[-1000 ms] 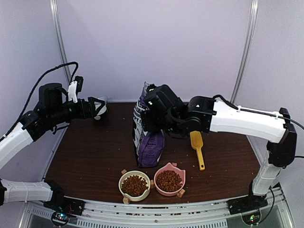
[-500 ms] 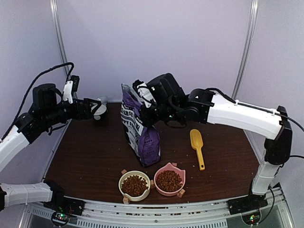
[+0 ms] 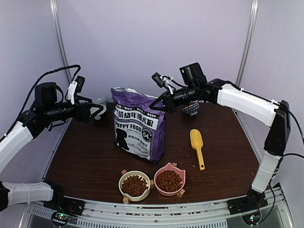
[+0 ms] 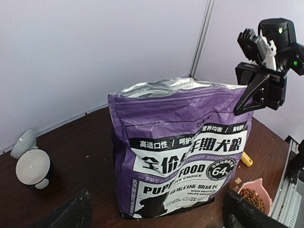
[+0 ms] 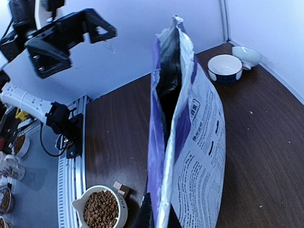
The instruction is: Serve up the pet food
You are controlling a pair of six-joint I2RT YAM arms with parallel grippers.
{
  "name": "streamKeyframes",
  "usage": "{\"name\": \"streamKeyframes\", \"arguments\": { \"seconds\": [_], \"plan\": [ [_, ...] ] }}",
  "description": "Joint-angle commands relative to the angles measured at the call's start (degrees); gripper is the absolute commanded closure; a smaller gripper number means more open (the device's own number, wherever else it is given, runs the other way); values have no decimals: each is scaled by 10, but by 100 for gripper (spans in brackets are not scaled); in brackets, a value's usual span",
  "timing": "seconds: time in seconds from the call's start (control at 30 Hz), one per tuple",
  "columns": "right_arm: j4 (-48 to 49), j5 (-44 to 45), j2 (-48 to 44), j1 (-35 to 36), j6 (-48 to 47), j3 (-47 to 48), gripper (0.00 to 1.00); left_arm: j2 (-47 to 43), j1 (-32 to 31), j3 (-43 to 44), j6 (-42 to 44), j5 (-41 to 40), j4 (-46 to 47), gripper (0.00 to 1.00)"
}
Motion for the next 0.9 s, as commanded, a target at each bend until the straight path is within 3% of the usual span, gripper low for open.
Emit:
{"name": "streamKeyframes", "arguments": {
  "seconds": [0.0, 0.17, 0.43, 0.6, 0.73, 0.8, 0.87],
  "plan": [
    [4, -120, -49, -3, -85, 21, 100, 56, 33, 25, 66, 99, 45, 2],
    [-31, -124, -65, -4, -112, 7, 100, 140, 58, 72, 65, 199, 114, 2],
    [-28, -114, -83, -7, -108, -15, 100, 241, 58, 161, 104, 336, 73, 6],
    [-37, -113, -83, -8, -111, -14, 100, 254, 51, 163, 118, 365, 47, 6],
    [-39, -110, -84, -9, -112, -14, 100, 271, 22, 188, 161, 344, -19, 7],
    [-40, -106, -85, -10, -112, -14, 100, 277, 21, 190, 165, 340, -28, 12],
    [-40, -103, -89, -11, -112, -14, 100, 277, 20, 190, 168, 332, -34, 23]
  ]
}}
